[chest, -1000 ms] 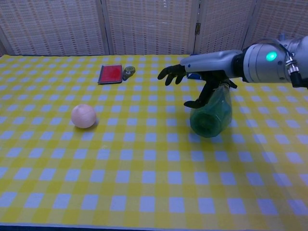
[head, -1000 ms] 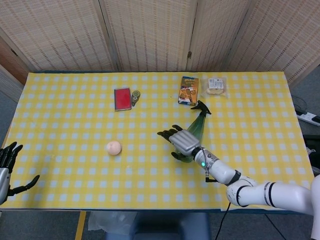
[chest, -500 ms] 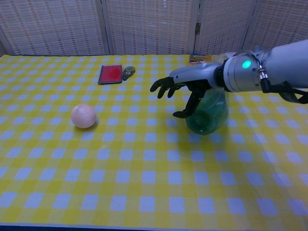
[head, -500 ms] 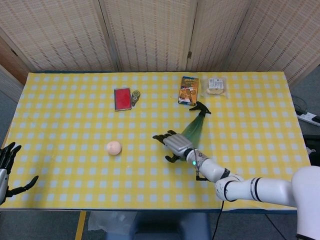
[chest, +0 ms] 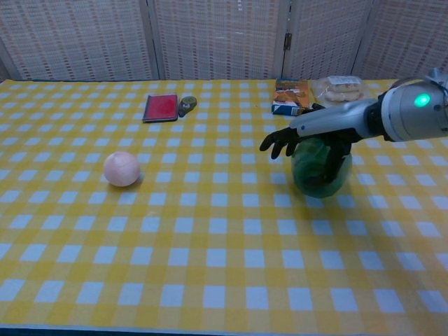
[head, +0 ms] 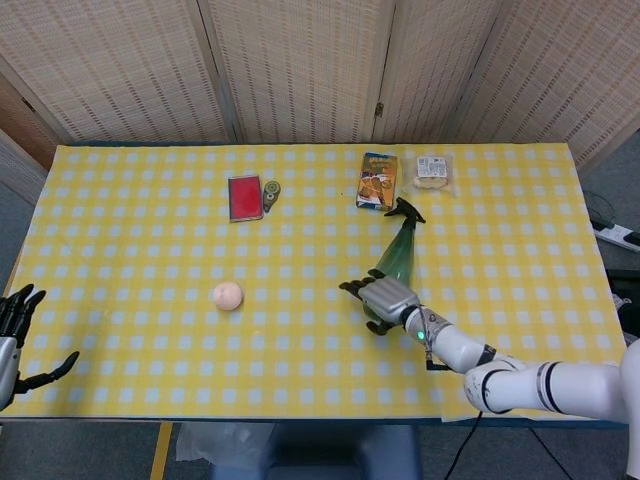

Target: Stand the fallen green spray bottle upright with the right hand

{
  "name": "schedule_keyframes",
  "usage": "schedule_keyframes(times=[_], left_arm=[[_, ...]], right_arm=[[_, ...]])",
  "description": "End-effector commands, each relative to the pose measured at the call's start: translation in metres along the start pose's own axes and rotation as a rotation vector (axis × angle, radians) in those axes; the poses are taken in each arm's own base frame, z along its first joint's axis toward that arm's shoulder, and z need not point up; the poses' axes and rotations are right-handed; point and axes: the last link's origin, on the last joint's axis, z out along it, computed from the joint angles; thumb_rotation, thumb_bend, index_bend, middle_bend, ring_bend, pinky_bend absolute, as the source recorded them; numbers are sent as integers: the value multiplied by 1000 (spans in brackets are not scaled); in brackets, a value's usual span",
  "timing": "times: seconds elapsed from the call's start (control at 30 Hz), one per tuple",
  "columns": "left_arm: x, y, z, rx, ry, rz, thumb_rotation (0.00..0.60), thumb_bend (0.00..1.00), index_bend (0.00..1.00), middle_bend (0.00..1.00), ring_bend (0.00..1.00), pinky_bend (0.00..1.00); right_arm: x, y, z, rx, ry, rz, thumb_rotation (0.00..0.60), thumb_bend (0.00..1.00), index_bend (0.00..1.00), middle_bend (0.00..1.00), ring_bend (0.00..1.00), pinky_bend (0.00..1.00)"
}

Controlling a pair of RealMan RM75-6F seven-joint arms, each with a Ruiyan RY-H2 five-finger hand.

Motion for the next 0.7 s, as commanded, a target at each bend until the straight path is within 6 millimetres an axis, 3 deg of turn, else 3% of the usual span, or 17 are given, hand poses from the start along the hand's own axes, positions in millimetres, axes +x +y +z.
schedule_keyframes(times=[0.03, 0.4, 0.7], left_arm=[[-1, 1, 1, -3, 0, 3, 322, 264, 0, 53, 46, 16], [-5, 5, 4, -6, -10, 19, 319, 264, 0, 53, 46, 16], [-5, 5, 6, -7, -8, 16, 320, 264, 0, 53, 47, 19]], right_arm=[[-8, 21, -24, -52, -23, -14, 600, 464, 33, 145, 144, 0], [-22, 78, -86, -190, -60, -84, 600, 465, 27, 151, 150, 0], [-17, 127, -105, -347, -67, -108, 600, 465, 25, 155, 164, 0]])
